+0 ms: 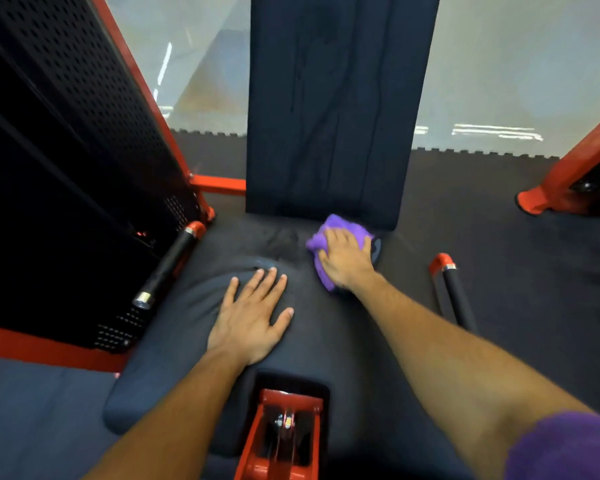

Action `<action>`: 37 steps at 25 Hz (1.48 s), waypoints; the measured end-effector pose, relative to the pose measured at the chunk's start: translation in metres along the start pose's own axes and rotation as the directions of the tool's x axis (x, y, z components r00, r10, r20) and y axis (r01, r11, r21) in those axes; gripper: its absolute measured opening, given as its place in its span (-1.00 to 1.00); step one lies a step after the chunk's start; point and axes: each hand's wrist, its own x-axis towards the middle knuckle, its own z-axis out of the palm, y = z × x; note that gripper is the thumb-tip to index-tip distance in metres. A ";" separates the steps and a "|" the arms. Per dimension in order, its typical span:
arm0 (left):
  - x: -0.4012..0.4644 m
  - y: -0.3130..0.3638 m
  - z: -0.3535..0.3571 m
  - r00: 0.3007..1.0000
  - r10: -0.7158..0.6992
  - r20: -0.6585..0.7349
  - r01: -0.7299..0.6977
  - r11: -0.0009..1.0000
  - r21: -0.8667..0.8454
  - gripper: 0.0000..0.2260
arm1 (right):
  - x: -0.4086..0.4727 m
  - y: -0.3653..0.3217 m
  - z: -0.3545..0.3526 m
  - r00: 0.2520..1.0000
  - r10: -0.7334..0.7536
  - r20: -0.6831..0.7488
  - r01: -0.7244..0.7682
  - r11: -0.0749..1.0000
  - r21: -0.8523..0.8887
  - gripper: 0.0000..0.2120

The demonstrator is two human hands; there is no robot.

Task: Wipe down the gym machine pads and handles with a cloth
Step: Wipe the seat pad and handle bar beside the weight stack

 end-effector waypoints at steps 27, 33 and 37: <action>-0.056 -0.053 0.002 0.992 -0.097 -0.087 0.095 0.995 -0.024 -0.33 | -0.076 -0.081 0.031 0.977 -0.187 0.098 0.195 0.978 -0.077 -0.41; -0.055 -0.056 0.010 0.989 -0.097 -0.112 0.097 0.995 -0.004 -0.34 | -0.077 -0.087 0.039 0.979 -0.200 0.042 0.202 0.977 -0.067 -0.44; -0.053 -0.057 0.013 0.984 -0.093 -0.149 0.093 0.996 -0.008 -0.34 | 0.044 -0.095 0.041 0.994 -0.093 0.063 0.095 0.995 -0.032 -0.44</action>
